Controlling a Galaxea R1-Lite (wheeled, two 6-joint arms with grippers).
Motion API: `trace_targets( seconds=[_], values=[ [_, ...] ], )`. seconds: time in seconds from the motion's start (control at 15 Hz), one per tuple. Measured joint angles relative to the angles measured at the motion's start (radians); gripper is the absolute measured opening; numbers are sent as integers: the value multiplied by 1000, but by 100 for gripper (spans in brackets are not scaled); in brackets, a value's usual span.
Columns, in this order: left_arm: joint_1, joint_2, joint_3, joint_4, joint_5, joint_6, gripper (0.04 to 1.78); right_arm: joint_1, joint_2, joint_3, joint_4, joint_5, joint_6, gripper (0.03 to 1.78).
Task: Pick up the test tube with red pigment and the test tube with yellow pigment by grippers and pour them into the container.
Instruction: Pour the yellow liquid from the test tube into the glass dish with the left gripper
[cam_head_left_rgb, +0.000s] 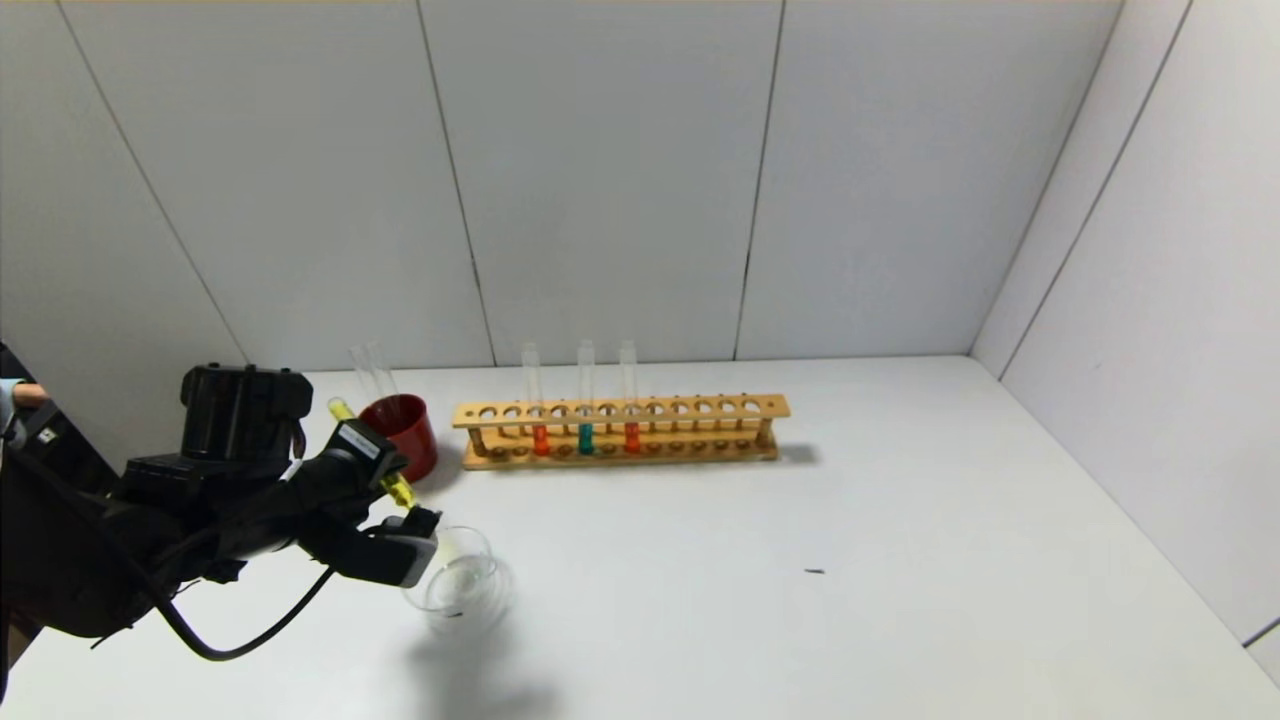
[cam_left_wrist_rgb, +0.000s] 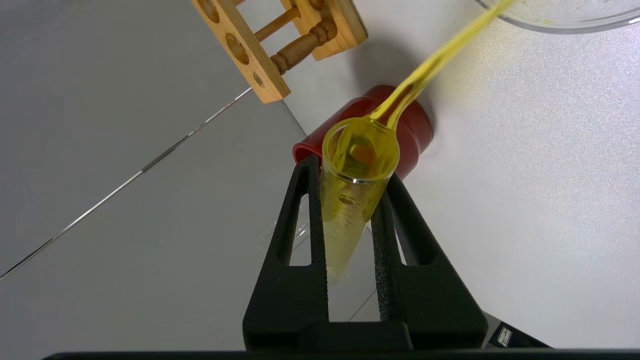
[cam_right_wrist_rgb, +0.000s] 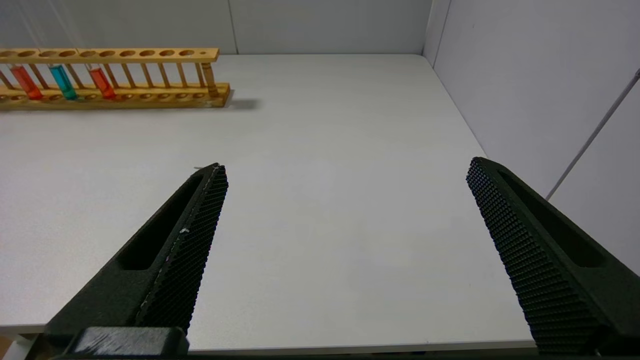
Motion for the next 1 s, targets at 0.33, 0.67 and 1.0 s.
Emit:
trace_targets(
  seconds=[0.33,0.67,1.0],
  values=[
    [-3,12,3,-35,43,38,31,0,0,0,0,0,0,175],
    [-16,21,3,-44,63,54,31,0,0,0,0,0,0,175],
    [-25,23,5,-78,92,93,31,0,0,0,0,0,0,175]
  ],
)
